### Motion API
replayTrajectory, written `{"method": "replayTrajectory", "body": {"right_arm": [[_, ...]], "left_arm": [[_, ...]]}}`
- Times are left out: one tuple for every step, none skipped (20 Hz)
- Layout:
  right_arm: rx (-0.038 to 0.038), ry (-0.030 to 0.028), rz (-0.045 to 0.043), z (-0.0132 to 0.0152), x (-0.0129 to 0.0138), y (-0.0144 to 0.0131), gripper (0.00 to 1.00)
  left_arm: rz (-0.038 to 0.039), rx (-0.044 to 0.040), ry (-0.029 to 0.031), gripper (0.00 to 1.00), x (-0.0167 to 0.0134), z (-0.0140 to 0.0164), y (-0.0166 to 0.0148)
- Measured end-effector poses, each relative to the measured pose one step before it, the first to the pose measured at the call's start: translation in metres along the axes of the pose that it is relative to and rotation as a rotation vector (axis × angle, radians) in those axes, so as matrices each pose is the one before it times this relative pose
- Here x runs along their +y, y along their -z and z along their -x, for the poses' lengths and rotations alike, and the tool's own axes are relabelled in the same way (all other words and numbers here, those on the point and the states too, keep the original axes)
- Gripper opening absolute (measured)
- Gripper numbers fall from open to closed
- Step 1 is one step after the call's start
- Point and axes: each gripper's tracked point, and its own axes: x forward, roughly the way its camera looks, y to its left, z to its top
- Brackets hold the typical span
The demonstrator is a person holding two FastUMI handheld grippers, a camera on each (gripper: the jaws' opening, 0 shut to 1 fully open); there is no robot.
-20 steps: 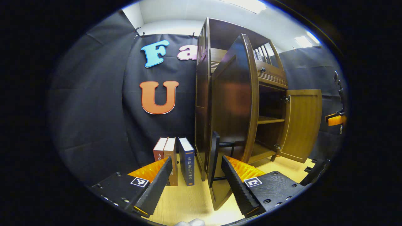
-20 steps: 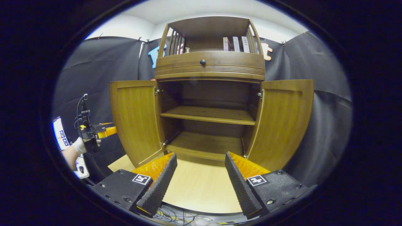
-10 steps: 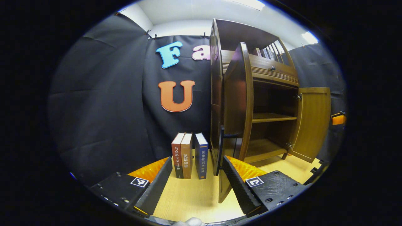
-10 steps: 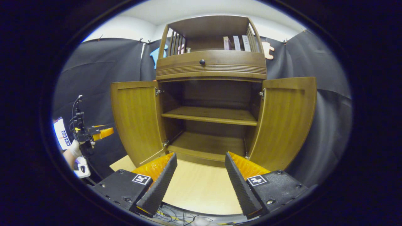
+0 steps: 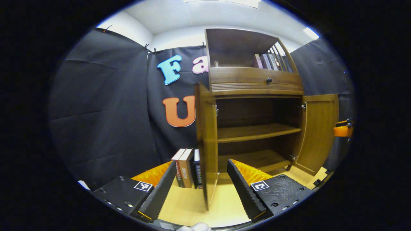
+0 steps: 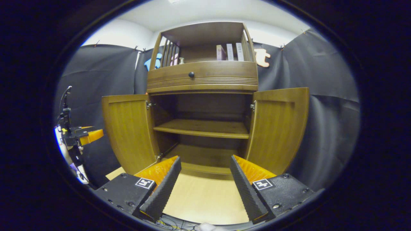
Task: Open the right door of the double-door shoe cabinet with the right hand, and open the left door with the left hand.
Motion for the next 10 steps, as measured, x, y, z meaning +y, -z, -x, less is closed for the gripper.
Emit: {"method": "replayTrajectory", "body": {"right_arm": [[-0.00667,0.01328,-0.00454,0.00042,-0.00511,-0.00166,0.96],[-0.00609,0.01314,-0.00495,-0.00033,-0.00554,-0.00226,0.96],[-0.00835,0.00997,-0.00626,0.00089,-0.00468,-0.00213,0.96],[-0.00617,0.01159,-0.00584,-0.00028,-0.00455,-0.00167,0.96],[-0.00251,0.01426,-0.00526,0.00015,-0.00574,0.00024,0.96],[-0.0017,0.01237,-0.00578,-0.00023,-0.00517,0.00004,0.96],[-0.00105,0.00979,-0.00624,0.00054,-0.00343,0.00068,0.96],[-0.00084,0.01078,-0.00608,0.00006,-0.00408,0.00003,0.96],[-0.00096,0.01266,-0.00504,0.00022,-0.00381,0.00106,0.96],[-0.00124,0.01055,-0.00351,0.00005,-0.00308,0.00016,0.96]], "left_arm": [[0.00961,0.00528,-0.00839,0.95,-0.01032,0.00151,-0.00577],[0.00963,-0.00113,-0.005,0.96,-0.00946,-0.00007,-0.00505],[0.0109,-0.00673,-0.0017,0.96,-0.01085,0.00161,-0.00789],[0.00579,-0.01749,0.00701,0.96,-0.01232,0.0012,-0.0082],[0.00121,-0.01105,0.00409,0.96,-0.01193,0.00009,-0.00577],[0.00059,-0.00154,-0.00452,0.96,-0.00716,0.0001,-0.00105],[0.00047,0.00343,0.00262,0.96,-0.00957,0.00001,-0.00041],[0.00116,0.005,-0.0003,1.0,-0.0094,0.00172,0.00107],[-0.00107,0.00145,-0.00439,0.96,-0.007,0.0018,0.00065],[-0.00145,0.00528,-0.00258,0.96,-0.00821,0.00086,0.00332]]}}
